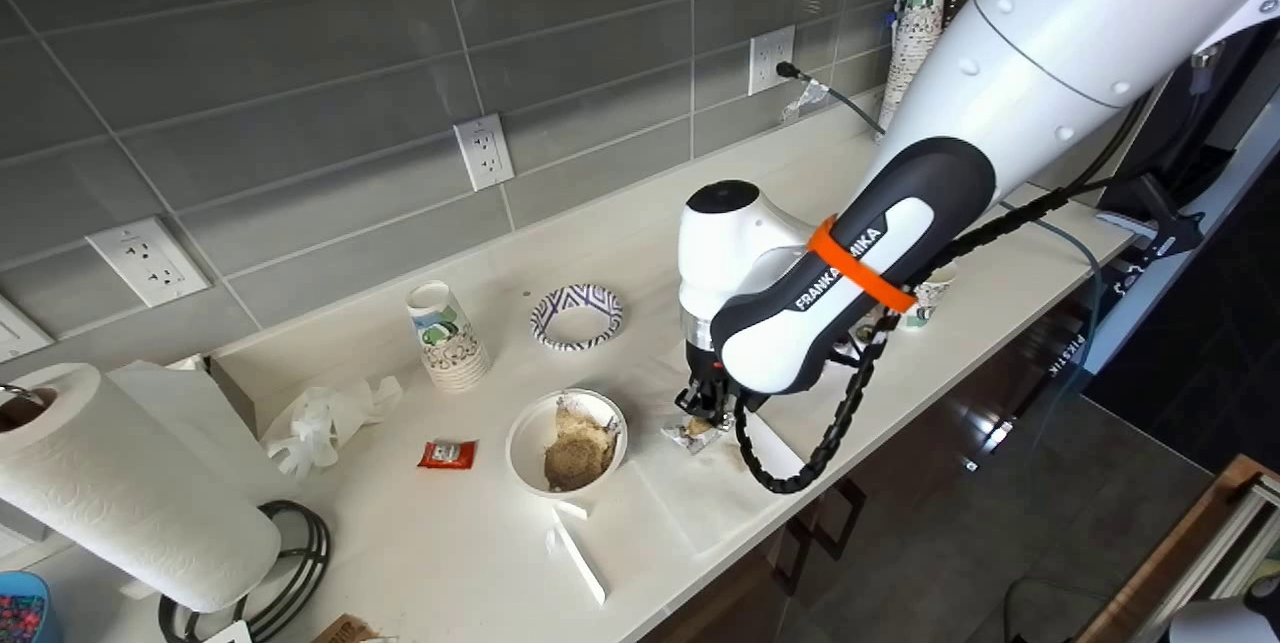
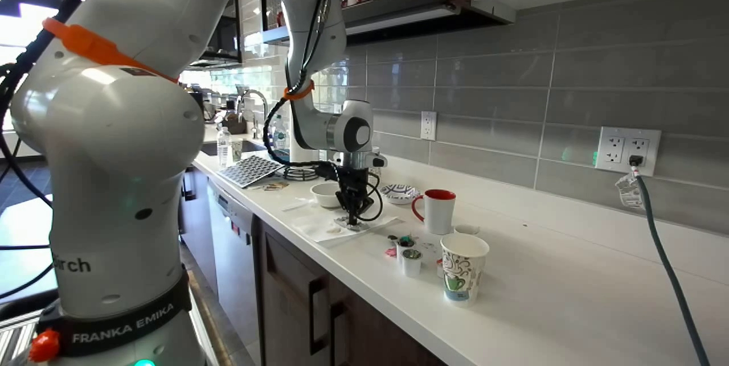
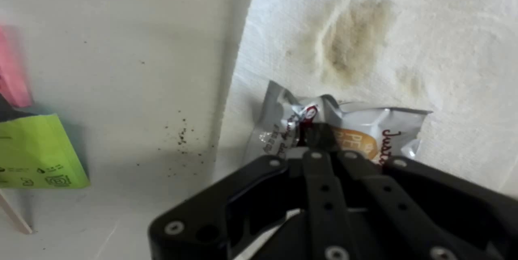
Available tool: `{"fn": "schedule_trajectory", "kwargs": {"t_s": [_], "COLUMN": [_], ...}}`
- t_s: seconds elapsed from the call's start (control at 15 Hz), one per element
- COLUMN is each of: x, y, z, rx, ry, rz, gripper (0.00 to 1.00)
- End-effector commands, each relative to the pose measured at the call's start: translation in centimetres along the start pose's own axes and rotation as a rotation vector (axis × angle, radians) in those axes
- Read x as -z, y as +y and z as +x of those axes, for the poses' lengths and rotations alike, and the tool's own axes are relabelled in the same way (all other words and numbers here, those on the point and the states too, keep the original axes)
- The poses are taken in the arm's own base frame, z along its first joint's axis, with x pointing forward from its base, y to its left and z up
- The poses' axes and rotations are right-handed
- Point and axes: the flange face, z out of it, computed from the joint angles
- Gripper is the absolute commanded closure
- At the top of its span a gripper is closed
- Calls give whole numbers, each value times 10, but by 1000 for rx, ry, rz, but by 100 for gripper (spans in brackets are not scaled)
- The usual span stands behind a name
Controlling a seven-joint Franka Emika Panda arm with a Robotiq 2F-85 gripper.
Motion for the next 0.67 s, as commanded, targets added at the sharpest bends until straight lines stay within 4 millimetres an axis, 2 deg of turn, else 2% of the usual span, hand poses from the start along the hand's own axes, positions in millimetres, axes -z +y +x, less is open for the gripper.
{"fn": "schedule_trajectory", "kwargs": {"t_s": [0.0,0.6], "x": [-4,11], "y": [-14,-19], "z": [-1,-4], "rx": [16,16], "ry": [-34,29], "rz": [-24,-100], "gripper": [100,100]}}
